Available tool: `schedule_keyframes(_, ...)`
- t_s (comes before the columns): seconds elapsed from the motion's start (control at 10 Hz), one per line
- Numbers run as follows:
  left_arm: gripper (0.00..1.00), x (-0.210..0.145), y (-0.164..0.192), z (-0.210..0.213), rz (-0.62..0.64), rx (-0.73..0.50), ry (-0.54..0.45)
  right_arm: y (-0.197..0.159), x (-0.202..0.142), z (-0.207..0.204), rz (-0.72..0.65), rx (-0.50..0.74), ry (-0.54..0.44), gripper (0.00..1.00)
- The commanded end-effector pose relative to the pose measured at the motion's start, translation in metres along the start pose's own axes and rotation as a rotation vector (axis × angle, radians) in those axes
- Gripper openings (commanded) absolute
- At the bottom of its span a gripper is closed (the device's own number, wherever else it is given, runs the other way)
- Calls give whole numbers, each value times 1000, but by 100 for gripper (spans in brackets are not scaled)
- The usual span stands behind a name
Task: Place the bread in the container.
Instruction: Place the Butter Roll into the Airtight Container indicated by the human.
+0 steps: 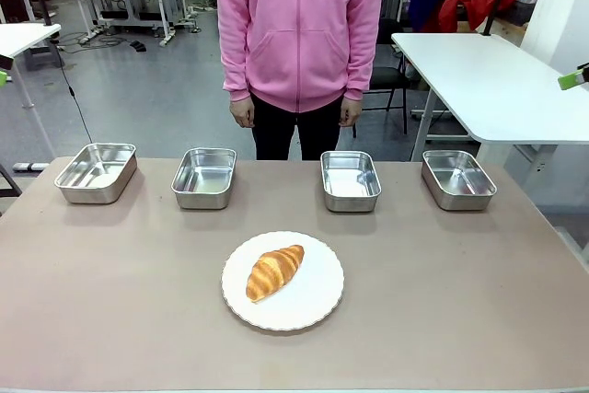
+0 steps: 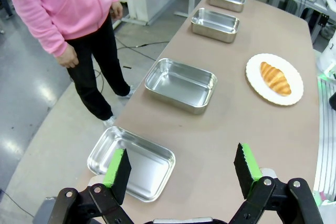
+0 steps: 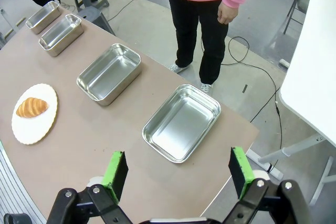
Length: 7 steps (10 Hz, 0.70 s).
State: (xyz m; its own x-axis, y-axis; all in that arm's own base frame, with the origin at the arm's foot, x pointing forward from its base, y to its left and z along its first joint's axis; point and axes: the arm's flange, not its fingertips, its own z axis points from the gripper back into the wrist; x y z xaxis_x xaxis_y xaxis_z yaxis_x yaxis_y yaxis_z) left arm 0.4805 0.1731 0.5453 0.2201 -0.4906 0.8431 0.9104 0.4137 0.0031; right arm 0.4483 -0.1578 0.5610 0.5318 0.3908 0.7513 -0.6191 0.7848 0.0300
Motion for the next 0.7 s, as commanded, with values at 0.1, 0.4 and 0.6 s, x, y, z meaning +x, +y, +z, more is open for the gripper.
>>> schedule_keyframes(0.1, 100, 2, 0, 1, -5, -1, 5, 0, 1, 0, 0, 6, -10, 100)
schedule_keyframes(0.4, 100, 2, 0, 1, -5, -1, 5, 0, 1, 0, 0, 6, -10, 100)
schedule_keyframes(0.6, 100, 2, 0, 1, -5, -1, 5, 0, 1, 0, 0, 6, -10, 100)
